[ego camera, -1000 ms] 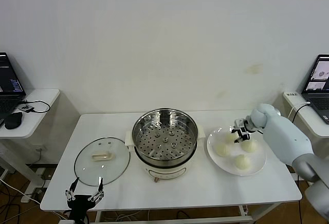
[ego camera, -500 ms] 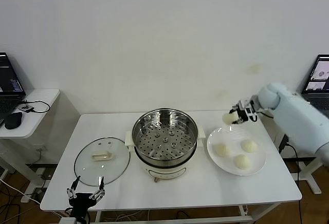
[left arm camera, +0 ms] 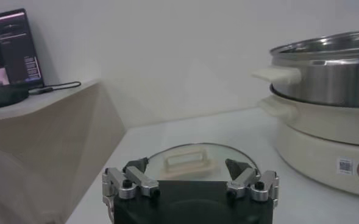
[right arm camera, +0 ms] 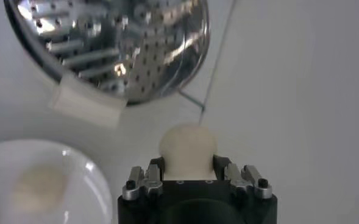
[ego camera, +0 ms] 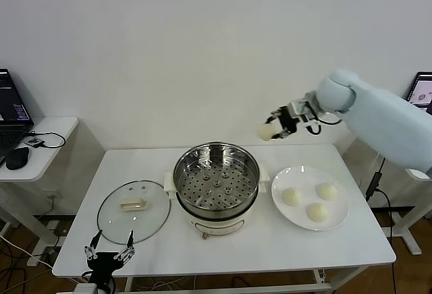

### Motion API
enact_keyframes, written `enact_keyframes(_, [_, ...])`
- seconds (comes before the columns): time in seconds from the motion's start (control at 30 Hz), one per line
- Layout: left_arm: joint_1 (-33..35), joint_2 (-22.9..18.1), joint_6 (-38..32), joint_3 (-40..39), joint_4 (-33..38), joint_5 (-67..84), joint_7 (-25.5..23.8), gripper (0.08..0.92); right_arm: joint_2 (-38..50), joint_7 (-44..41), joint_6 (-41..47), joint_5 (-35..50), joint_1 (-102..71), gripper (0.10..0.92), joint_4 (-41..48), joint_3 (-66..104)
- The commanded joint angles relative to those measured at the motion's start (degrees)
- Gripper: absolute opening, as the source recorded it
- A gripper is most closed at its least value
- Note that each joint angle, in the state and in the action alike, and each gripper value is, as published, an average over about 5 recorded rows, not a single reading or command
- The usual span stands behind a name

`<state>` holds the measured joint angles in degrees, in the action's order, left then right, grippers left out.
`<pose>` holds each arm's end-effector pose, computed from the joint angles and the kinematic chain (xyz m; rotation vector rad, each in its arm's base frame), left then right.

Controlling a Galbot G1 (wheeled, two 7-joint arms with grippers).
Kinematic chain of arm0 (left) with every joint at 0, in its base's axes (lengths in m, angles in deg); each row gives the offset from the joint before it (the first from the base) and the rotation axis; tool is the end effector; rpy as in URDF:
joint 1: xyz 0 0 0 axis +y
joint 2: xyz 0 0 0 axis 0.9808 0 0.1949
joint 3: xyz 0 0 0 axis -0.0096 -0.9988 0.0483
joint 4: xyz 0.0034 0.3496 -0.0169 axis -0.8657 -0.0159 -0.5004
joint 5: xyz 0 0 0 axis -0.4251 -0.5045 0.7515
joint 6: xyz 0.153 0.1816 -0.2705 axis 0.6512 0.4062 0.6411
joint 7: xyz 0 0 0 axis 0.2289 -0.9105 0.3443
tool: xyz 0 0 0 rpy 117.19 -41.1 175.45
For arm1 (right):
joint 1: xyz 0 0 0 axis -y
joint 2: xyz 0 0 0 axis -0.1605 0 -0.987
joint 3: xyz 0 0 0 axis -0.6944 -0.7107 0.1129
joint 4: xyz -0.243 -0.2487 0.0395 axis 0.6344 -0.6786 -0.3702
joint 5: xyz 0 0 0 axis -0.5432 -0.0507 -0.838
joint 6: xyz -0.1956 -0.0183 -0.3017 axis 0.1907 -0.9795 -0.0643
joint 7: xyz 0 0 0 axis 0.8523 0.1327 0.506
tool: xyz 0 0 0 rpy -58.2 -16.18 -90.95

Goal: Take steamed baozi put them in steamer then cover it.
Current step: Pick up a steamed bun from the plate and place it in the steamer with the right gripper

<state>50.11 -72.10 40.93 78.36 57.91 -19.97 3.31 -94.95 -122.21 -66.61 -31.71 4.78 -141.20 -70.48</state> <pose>0.1386 0.0909 -0.3440 0.1225 -2.8656 -0.2621 0.5803 -0.0444 -0.0202 1.5282 -1.5832 1.8818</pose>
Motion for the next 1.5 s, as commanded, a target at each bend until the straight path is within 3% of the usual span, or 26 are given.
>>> enact_keyframes(0.03, [-0.12,0.11,-0.06,0.48,-0.23,0.22,-0.02,0.823,-9.2,0.63,-1.4,5.54,6.6,0.517,-2.23,-8.36])
enact_keyframes(0.63, [-0.9,0.12,-0.35,1.45,-1.65,0.7,0.01,0.823,-22.22,3.75,-13.47,-10.31,-2.17,0.517,8.88,-12.28])
enact_keyframes(1.33, [-0.78,-0.05,-0.79,1.48,-1.62,0.4,0.13,0.823,-23.06,7.84,-21.72,-20.37,-5.32,0.518,12.36,-9.83])
enact_keyframes(1.5, [-0.73,-0.14,-0.89,1.51,-1.53,0.34,0.19,0.823,-22.73,8.55,-22.31,-20.12,-5.13,0.576,12.02,-9.76])
